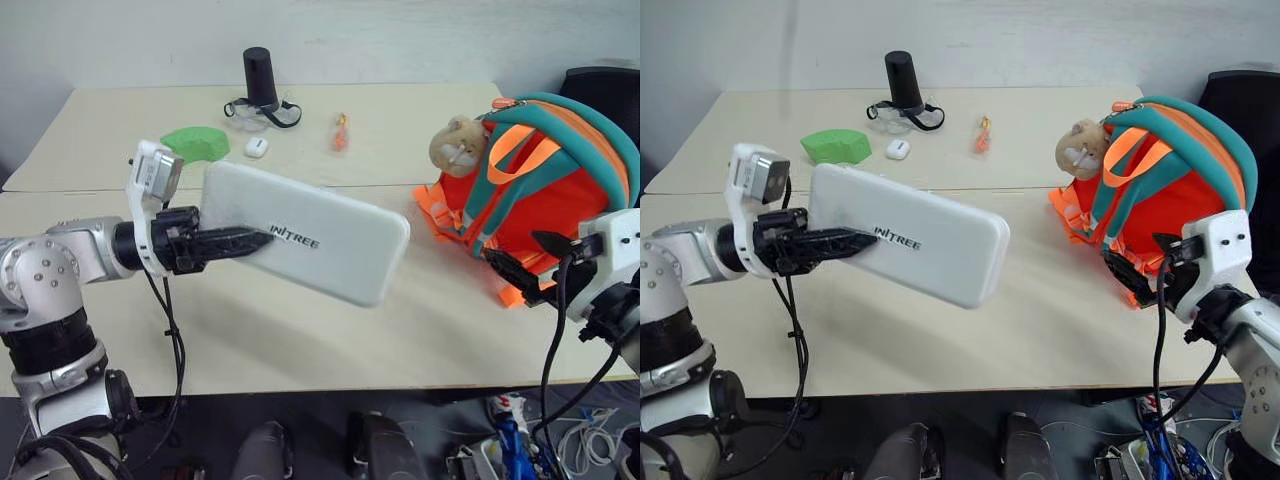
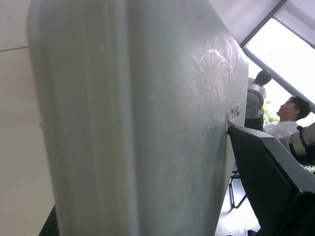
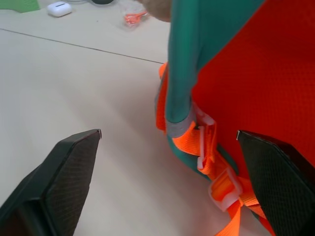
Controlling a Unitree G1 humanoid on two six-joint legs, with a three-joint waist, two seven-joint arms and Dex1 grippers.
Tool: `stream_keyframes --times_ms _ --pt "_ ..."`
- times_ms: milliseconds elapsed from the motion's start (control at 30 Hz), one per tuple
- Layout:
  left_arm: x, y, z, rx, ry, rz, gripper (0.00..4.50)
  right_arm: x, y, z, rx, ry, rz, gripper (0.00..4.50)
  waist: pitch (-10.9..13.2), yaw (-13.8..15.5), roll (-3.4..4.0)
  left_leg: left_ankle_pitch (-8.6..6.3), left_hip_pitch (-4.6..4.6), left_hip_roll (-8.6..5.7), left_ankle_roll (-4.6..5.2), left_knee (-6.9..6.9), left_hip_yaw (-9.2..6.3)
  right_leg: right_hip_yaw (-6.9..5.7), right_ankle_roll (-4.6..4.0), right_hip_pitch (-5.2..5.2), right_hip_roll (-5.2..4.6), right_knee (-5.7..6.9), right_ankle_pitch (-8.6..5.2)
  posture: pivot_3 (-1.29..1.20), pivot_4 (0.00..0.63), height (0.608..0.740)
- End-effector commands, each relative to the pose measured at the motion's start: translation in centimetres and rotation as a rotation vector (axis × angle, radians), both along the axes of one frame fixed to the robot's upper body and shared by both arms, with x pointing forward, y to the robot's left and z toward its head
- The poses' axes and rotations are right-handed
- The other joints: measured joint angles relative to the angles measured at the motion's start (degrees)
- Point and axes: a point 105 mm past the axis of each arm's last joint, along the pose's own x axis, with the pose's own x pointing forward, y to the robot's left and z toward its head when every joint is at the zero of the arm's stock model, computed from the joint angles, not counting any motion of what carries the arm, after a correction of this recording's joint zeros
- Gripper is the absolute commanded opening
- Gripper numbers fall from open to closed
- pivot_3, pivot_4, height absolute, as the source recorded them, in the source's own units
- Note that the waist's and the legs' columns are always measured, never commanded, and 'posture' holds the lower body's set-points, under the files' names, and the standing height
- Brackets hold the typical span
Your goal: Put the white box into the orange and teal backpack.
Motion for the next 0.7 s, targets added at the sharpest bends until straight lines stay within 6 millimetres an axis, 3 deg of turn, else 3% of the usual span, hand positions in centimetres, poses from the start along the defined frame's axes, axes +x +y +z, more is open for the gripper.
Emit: stream_keyframes --times_ms 33,367,467,533,700 --pt "-0.6 0.2 1.2 -0.023 -0.074 0.024 2.96 1.1 0.1 1.2 0.008 -0.062 -0.006 4.43 0.0 0.1 0.00 0.00 0.00 -0.01 0.00 0.00 0.00 0.00 0.00 0.00 0.00 0.00 0.00 0.00 0.150 0.740" --pt "-0.1 0.9 1.4 -0.022 -0.098 0.093 2.96 8.8 1.5 1.6 0.254 -0.123 -0.007 4.43 0.0 -0.4 0.00 0.03 -0.06 -0.03 -0.02 0.00 0.04 0.00 0.00 -0.06 0.04 0.01 0.00 0.00 0.150 0.740" --pt "0.0 1.0 1.6 -0.021 -0.104 0.103 2.96 9.8 2.2 1.9 0.244 -0.148 0.032 3.86 0.0 -0.5 0.00 0.04 -0.10 0.00 -0.02 -0.03 0.00 -0.04 0.00 -0.06 0.03 0.08 0.00 0.00 0.150 0.740" --pt "0.1 1.1 1.7 -0.025 -0.105 0.109 2.96 9.9 2.7 2.0 0.230 -0.159 0.073 3.22 0.0 -0.7 0.00 0.04 -0.11 0.00 -0.02 -0.03 0.00 -0.04 0.00 -0.06 0.03 0.08 0.00 0.00 0.150 0.740" --pt "0.3 1.4 2.0 -0.040 -0.105 0.128 2.96 8.0 4.9 2.0 0.206 -0.160 0.242 1.52 0.0 -0.7 0.00 0.03 -0.12 0.02 -0.02 -0.04 0.00 -0.03 0.00 -0.06 0.03 0.09 0.00 0.00 0.150 0.740"
